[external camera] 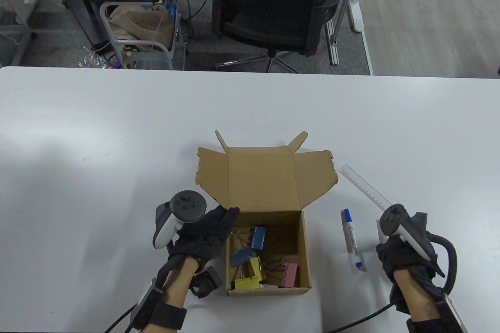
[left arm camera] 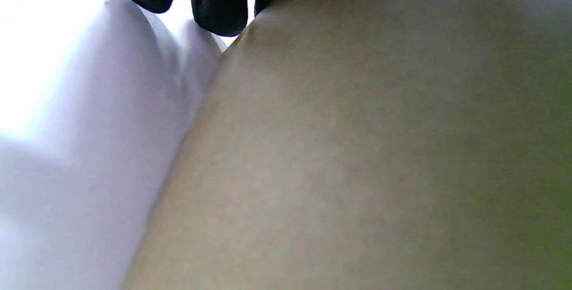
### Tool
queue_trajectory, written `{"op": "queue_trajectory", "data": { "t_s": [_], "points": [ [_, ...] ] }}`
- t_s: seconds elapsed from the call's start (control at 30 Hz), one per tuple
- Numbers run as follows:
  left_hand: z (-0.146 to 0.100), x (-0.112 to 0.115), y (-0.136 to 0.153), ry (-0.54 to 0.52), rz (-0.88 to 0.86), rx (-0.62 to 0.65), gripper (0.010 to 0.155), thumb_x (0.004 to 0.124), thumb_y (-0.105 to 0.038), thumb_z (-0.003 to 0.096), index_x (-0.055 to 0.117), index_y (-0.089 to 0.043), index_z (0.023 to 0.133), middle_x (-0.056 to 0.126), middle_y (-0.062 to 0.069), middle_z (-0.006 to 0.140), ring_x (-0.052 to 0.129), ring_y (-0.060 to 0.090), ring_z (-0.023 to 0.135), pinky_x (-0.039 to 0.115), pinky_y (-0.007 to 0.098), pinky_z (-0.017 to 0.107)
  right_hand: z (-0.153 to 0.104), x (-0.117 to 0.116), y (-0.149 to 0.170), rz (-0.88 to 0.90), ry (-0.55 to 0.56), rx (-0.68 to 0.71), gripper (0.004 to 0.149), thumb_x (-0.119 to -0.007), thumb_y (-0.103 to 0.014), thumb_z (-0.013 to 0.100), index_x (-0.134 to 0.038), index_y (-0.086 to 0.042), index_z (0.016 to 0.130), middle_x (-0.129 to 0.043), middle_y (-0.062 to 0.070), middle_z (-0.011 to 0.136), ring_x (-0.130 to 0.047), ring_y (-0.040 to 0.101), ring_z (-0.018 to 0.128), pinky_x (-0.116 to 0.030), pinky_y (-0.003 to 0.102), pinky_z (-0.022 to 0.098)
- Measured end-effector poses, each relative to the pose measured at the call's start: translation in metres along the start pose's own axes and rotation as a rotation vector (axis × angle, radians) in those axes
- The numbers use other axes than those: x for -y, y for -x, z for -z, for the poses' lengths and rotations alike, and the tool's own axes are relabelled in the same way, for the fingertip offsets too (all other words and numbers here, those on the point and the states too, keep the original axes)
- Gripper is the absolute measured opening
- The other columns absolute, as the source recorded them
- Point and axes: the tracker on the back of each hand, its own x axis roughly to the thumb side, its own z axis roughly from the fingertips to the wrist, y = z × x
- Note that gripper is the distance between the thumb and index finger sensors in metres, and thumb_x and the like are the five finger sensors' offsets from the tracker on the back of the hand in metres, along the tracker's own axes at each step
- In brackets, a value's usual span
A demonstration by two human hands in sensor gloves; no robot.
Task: Open four flaps of mailer box and unpack office supplies
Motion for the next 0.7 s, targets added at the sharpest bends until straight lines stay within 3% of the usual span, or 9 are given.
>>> {"op": "queue_trajectory", "data": {
  "t_s": [0.2,0.37,0.47,0.7],
  "points": [
    [0.000,0.000,0.000,0.000,0.000,-0.001,0.060,0.044,-0.063,0.0583,0.055,-0.034,0.110,0.064,-0.002,0.120,0.056,0.037,0.116,0.049,0.061,0.083,-0.018,0.018,0.006,0.053,0.059,0.006,0.064,-0.084,-0.048,0.052,-0.078,0.004,0.088,-0.097,0.030,0.071,-0.106,0.030,0.037,-0.089,0.049,0.030],
    [0.000,0.000,0.000,0.000,0.002,-0.003,0.060,0.045,-0.063,0.0583,0.055,-0.034,0.110,0.064,-0.002,0.120,0.056,0.037,0.116,0.049,0.061,0.083,-0.056,0.050,0.003,0.156,0.208,0.107,0.067,-0.084,-0.048,0.052,-0.074,0.003,0.093,-0.092,0.033,0.079,-0.103,0.039,0.049,-0.085,0.056,0.037],
    [0.000,0.000,0.000,-0.003,0.003,-0.004,0.060,0.045,-0.063,0.0583,0.055,-0.034,0.110,0.065,-0.002,0.120,0.056,0.037,0.116,0.049,0.061,0.083,-0.092,0.070,-0.012,0.167,0.303,0.236,0.068,-0.084,-0.049,0.052,-0.072,0.002,0.096,-0.088,0.034,0.085,-0.100,0.045,0.058,-0.082,0.061,0.043],
    [0.000,0.000,0.000,-0.003,0.008,-0.005,0.060,0.045,-0.063,0.0582,0.055,-0.034,0.110,0.065,-0.002,0.120,0.057,0.037,0.115,0.049,0.061,0.083,-0.155,0.087,-0.068,0.064,0.414,0.449,0.070,-0.083,-0.051,0.052,-0.070,0.001,0.098,-0.086,0.034,0.088,-0.098,0.047,0.063,-0.081,0.062,0.045]
  ]
}}
